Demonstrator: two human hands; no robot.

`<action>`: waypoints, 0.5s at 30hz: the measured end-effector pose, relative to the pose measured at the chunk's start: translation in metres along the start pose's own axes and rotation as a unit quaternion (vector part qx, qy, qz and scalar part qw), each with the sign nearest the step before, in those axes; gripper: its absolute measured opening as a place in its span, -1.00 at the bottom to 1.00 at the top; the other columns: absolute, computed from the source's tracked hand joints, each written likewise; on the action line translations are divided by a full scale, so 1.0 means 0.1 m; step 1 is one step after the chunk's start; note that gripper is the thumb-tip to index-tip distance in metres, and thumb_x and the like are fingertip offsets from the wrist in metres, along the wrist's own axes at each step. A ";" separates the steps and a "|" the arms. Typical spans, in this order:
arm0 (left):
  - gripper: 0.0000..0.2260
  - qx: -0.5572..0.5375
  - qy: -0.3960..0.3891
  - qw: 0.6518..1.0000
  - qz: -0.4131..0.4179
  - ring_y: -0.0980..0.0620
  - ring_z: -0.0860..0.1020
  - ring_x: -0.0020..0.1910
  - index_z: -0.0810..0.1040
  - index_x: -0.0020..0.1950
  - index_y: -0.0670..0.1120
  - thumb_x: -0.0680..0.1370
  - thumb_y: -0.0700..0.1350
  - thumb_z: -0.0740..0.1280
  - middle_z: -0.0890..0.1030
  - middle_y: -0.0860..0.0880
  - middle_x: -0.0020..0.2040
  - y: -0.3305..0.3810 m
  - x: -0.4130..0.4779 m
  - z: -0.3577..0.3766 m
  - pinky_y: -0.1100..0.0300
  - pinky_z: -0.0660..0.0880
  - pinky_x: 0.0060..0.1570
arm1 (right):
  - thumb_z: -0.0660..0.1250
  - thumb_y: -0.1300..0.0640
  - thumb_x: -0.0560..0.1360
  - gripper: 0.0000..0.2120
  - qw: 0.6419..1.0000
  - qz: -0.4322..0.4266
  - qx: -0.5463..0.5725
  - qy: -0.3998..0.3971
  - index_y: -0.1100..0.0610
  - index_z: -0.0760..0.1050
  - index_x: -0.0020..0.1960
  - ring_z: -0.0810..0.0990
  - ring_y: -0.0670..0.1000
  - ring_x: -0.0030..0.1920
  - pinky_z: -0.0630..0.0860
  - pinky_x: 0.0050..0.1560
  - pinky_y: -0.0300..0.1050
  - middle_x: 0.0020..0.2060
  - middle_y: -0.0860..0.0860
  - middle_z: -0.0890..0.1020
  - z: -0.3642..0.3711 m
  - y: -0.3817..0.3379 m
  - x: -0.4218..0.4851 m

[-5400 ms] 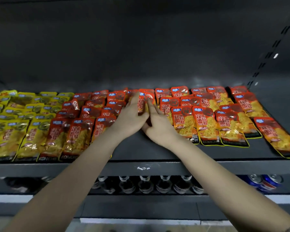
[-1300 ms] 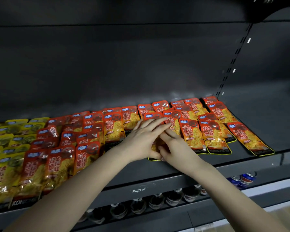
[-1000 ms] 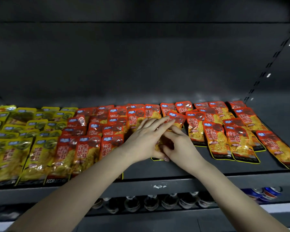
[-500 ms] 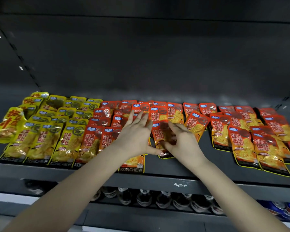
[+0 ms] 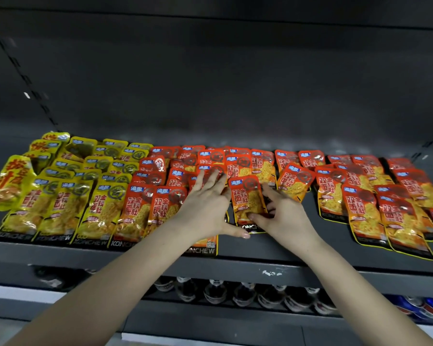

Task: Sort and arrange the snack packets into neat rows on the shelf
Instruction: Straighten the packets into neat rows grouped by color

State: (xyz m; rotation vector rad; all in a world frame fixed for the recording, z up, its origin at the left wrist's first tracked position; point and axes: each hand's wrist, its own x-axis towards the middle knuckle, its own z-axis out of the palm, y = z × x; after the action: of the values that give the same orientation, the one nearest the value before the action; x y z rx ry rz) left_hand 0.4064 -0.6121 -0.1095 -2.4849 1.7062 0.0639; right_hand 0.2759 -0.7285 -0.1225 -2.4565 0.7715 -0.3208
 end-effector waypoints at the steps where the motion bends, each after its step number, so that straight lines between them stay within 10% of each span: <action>1: -0.02 -0.001 -0.003 1.000 0.001 -0.10 -0.22 0.53 0.15 0.52 -0.18 0.34 0.50 0.14 -0.09 -0.15 0.56 0.00 0.01 0.00 -0.11 -0.34 0.43 | 0.43 0.05 0.42 -0.23 1.000 0.001 0.007 0.000 0.09 0.12 0.50 0.51 0.01 0.10 0.36 0.04 -0.31 0.26 0.08 0.46 0.00 0.00 0.00; 15: -0.18 -0.042 0.015 0.999 0.000 -0.16 -0.26 0.52 0.10 0.54 -0.05 0.43 0.32 0.28 -0.18 -0.11 0.56 -0.13 0.10 -0.07 -0.15 -0.25 0.47 | 0.43 0.09 0.42 -0.45 0.999 -0.023 -0.011 0.037 0.03 0.39 0.38 0.52 0.01 0.02 0.29 0.05 -0.37 0.19 0.05 0.46 0.08 -0.09 0.19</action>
State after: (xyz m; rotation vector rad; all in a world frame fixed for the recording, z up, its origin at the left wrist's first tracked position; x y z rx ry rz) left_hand 0.4216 -0.6180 -0.1026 -2.5593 1.7500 0.1000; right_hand 0.2983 -0.7297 -0.1227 -2.4989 0.7528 -0.4244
